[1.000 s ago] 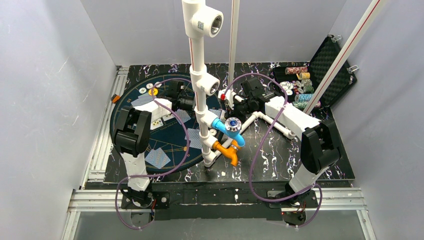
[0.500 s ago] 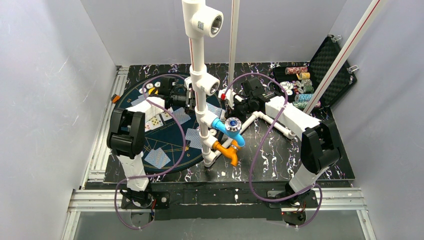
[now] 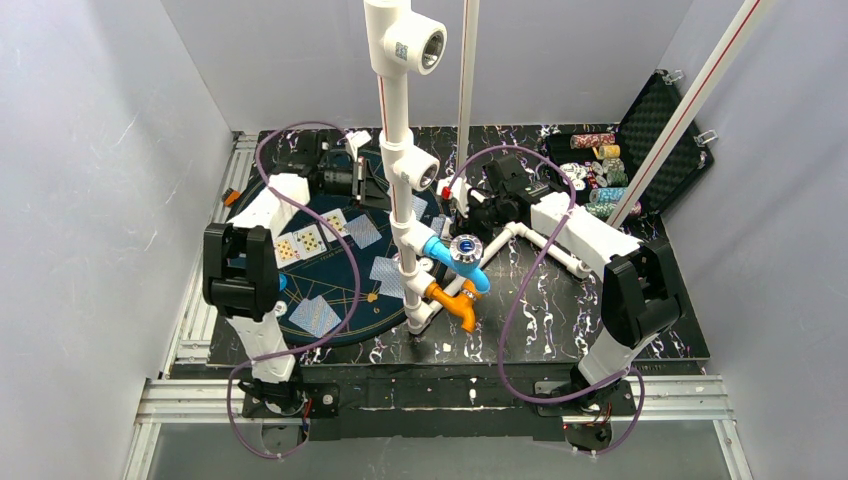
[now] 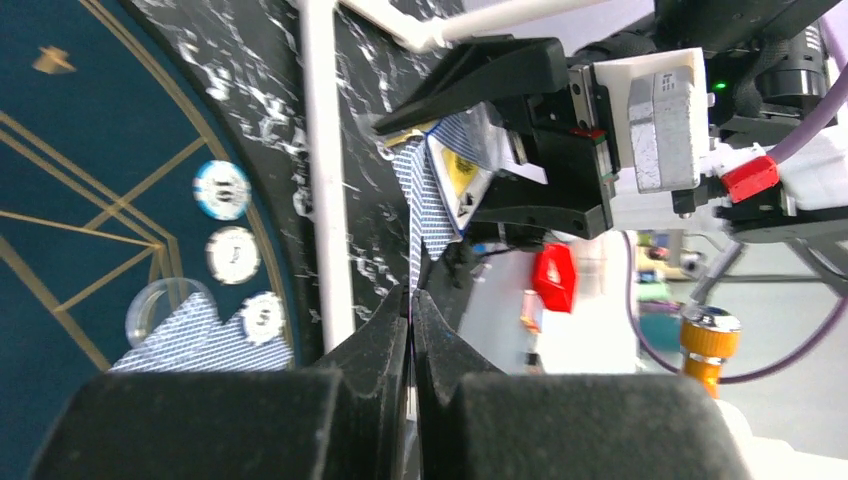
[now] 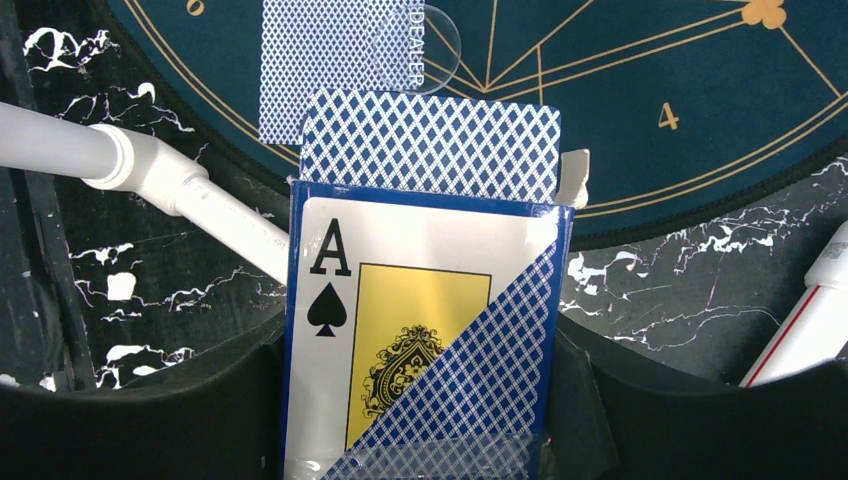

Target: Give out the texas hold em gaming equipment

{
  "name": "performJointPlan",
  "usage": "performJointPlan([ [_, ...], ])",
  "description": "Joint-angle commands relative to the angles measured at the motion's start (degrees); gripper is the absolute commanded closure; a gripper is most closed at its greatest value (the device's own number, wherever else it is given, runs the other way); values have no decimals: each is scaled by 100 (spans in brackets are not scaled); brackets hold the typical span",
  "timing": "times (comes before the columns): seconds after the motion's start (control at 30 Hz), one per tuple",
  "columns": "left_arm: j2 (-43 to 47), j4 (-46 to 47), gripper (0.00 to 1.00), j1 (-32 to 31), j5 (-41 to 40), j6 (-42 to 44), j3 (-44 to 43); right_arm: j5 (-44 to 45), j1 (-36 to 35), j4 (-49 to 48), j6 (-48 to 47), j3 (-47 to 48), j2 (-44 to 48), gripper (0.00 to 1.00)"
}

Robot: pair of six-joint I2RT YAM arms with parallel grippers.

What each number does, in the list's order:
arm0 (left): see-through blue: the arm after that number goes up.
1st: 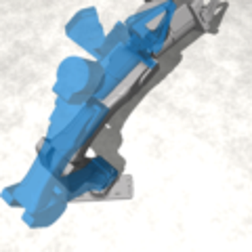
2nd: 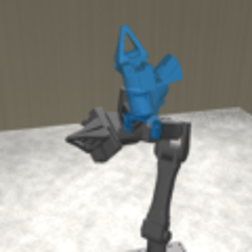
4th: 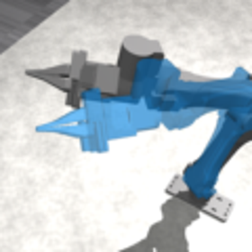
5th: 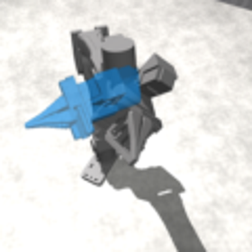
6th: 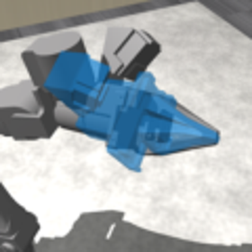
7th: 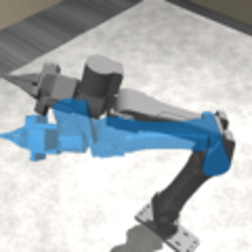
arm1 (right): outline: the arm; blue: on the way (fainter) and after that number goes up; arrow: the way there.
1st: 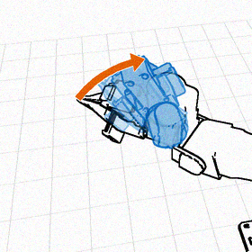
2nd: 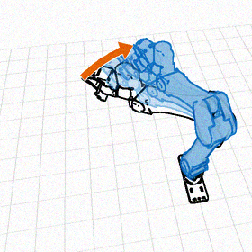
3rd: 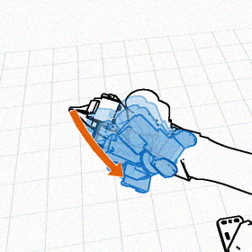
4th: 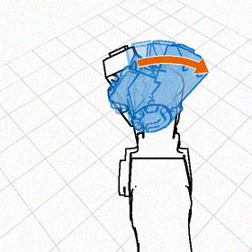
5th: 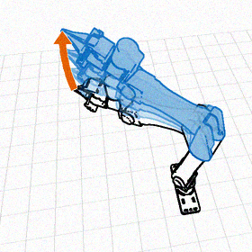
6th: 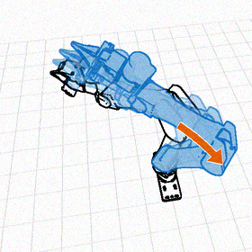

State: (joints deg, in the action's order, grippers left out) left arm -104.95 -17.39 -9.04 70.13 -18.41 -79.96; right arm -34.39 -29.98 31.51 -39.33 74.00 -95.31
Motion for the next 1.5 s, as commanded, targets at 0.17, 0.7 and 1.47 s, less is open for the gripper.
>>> performJointPlan([
  [0.17,-519,-3299,100,261,-1817,3539,-1915,0,157,-311,109,30,210,99],
  [0.7,-2751,-4358,100,-196,-3582,5061,-4163,22,185,-233,138,0,190,99],
  [1.47,-2899,-3738,6,-244,-4193,4630,-4848,-307,185,-581,424,115,-52,99],
])
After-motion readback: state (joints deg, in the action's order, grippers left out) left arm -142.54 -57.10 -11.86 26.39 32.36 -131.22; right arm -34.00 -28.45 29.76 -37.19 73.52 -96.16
